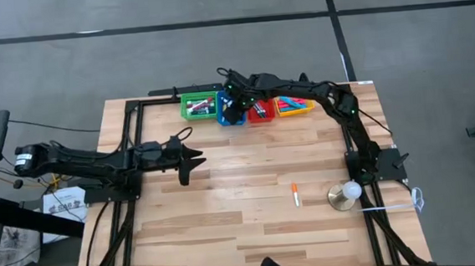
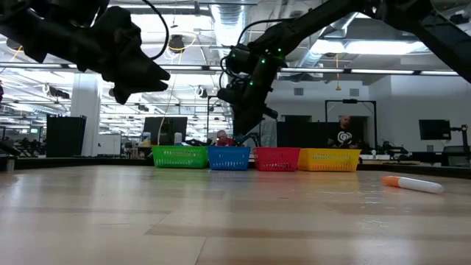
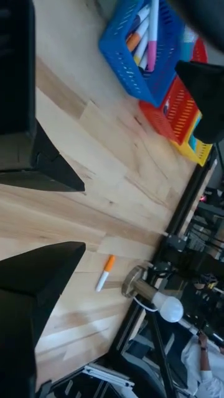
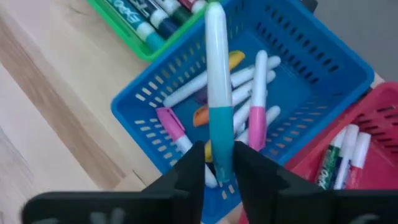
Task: Pick & Place Markers
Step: Put the small light blue highlighter pen into the blue bin, then put the small orange highlighter pen into the blue bin
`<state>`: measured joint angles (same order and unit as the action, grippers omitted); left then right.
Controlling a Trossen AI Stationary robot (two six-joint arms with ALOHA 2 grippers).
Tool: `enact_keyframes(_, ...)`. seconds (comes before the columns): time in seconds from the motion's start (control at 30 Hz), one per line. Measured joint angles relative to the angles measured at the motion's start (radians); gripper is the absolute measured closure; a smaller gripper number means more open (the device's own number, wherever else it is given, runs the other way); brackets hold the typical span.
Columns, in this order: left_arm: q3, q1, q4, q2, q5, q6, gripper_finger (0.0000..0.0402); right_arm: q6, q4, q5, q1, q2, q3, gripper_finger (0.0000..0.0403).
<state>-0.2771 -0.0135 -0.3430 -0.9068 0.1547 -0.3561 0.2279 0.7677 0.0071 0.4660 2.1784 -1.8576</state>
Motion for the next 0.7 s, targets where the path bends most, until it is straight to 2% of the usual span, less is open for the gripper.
enact_keyframes(0.23, 0.000, 0.000, -0.095, -0.049, 0.000, 0.000, 0.0262, -0.019, 0.014, -0.004, 0.001, 0.000, 0.000, 0.0250)
enact_keyframes(0.4, 0.000, 0.000, -0.135, -0.106, 0.000, -0.032, 0.0262, -0.130, 0.102, 0.005, -0.017, -0.030, 0.000, 0.0225)
enact_keyframes(0.53, 0.000, 0.000, -0.205, -0.151, 0.000, -0.107, 0.0262, -0.212, 0.115, 0.041, -0.055, -0.137, 0.045, 0.0221)
enact_keyframes(0.7, 0.000, 0.017, -0.283, -0.183, 0.000, -0.152, 0.0262, -0.213, 0.041, 0.028, -0.123, -0.362, 0.238, 0.0224)
